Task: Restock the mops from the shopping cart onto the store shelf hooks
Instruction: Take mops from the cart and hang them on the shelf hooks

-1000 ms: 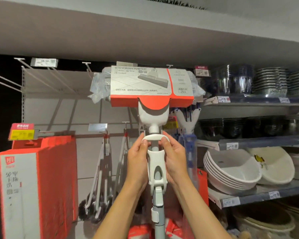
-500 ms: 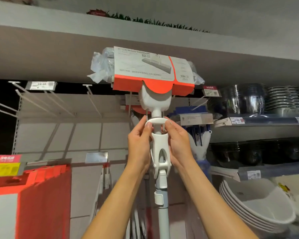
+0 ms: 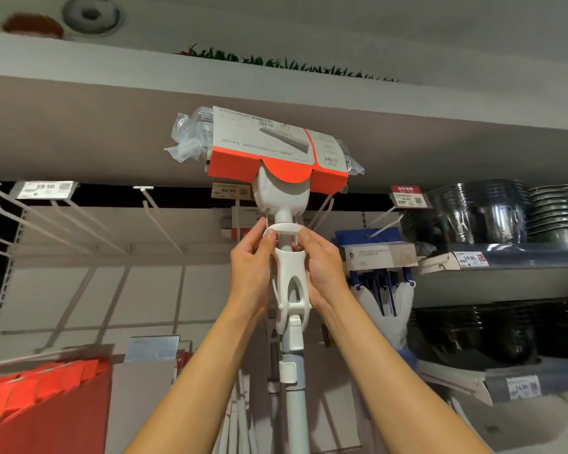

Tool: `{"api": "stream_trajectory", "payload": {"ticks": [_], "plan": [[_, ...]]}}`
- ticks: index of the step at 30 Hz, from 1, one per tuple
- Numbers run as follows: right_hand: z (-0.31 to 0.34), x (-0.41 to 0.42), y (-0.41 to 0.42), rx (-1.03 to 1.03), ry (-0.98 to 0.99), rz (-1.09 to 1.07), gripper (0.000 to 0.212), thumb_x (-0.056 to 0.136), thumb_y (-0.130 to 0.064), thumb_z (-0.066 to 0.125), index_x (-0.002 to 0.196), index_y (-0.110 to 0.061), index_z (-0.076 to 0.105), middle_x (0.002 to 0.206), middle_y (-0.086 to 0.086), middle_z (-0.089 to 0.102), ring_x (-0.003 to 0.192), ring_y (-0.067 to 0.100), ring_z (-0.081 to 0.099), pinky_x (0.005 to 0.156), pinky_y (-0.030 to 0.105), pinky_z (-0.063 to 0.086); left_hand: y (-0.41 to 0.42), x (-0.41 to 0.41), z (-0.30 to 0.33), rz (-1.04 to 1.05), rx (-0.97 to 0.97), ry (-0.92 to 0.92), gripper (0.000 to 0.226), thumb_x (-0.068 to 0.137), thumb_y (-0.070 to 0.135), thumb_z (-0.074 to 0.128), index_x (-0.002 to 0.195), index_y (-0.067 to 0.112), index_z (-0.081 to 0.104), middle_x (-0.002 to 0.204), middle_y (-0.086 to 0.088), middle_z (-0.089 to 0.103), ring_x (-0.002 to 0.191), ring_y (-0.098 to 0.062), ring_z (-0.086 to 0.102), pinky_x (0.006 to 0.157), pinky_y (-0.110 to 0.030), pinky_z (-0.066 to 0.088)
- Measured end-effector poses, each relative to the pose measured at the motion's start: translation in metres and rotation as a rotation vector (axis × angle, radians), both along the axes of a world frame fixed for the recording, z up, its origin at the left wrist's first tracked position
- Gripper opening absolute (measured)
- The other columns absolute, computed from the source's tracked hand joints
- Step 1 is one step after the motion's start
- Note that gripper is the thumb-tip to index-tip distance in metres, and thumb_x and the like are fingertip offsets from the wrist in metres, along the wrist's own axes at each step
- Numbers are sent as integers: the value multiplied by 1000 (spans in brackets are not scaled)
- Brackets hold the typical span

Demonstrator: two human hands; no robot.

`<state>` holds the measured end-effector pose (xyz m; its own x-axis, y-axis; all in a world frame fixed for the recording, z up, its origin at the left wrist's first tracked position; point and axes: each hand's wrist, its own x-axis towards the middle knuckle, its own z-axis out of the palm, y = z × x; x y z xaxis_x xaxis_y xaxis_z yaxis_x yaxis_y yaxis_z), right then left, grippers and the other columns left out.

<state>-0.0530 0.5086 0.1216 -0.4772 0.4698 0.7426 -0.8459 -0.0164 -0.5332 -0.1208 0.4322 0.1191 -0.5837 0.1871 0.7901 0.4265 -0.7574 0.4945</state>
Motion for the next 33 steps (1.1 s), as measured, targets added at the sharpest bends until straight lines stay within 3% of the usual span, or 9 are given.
{"api": "stream_trajectory", "payload": {"ticks": [5, 7, 12, 15, 18, 22, 26, 29, 33], "plan": [[22, -9, 22, 36, -9, 57, 24, 105, -11, 47, 108, -2, 69, 91, 15, 74, 75, 23, 71, 70, 35, 60, 16, -4, 19, 45, 45, 43, 46, 100, 12, 60, 145, 9, 50, 139, -12, 61, 123, -26, 62, 104, -41, 51], [31, -13, 29, 46, -21, 69, 24, 104, -12, 48, 109, -2, 69, 94, 17, 73, 78, 25, 70, 73, 38, 59, 21, -6, 25, 57, 60, 50, 46, 99, 12, 61, 144, 8, 51, 140, -12, 60, 124, -22, 61, 101, -37, 52], [46, -23, 48, 37, -46, 137, 26, 104, -12, 49, 115, 4, 66, 97, 20, 70, 80, 28, 68, 78, 42, 57, 36, -13, 37, 100, 66, 74, 48, 99, 11, 62, 145, 8, 50, 133, -6, 65, 97, -6, 67, 91, -33, 55], [51, -29, 64, 38, -69, 180, 22, 105, -14, 48, 102, -2, 67, 77, 11, 72, 68, 22, 68, 65, 36, 58, 47, -18, 43, 133, 57, 77, 49, 98, 14, 64, 145, 10, 51, 117, 5, 72, 97, -8, 70, 91, -36, 56], [53, -39, 73, 7, -95, 206, 23, 105, -14, 49, 94, -5, 66, 66, 6, 68, 62, 20, 66, 63, 36, 55, 56, -22, 44, 150, 51, 67, 49, 97, 15, 66, 144, 11, 53, 110, 10, 73, 96, -8, 71, 87, -34, 56], [51, -54, 83, -48, -121, 206, 23, 103, -16, 52, 108, 0, 68, 80, 12, 67, 70, 24, 65, 67, 38, 55, 68, -32, 43, 183, 38, 55, 41, 98, 15, 64, 139, 16, 57, 97, 16, 76, 87, -5, 69, 77, -27, 54], [49, -72, 91, -102, -140, 200, 25, 101, -18, 55, 110, 2, 68, 95, 21, 68, 84, 35, 66, 84, 49, 56, 76, -43, 41, 178, 22, 58, 27, 99, 10, 61, 123, 21, 66, 93, 15, 77, 90, -8, 72, 88, -33, 56], [50, -85, 95, -147, -155, 197, 28, 98, -18, 60, 115, 3, 68, 114, 28, 66, 100, 40, 64, 101, 60, 49, 80, -55, 43, 187, 2, 56, 33, 99, 12, 62, 131, 14, 62, 102, 9, 75, 102, -17, 72, 96, -39, 55], [55, -103, 99, -182, -150, 156, 24, 100, -15, 58, 110, 5, 67, 103, 24, 69, 83, 35, 68, 77, 47, 58, 85, -74, 43, 159, 0, 22, 26, 100, 13, 61, 125, 12, 66, 108, -3, 76, 100, -19, 72, 94, -41, 56]]}}
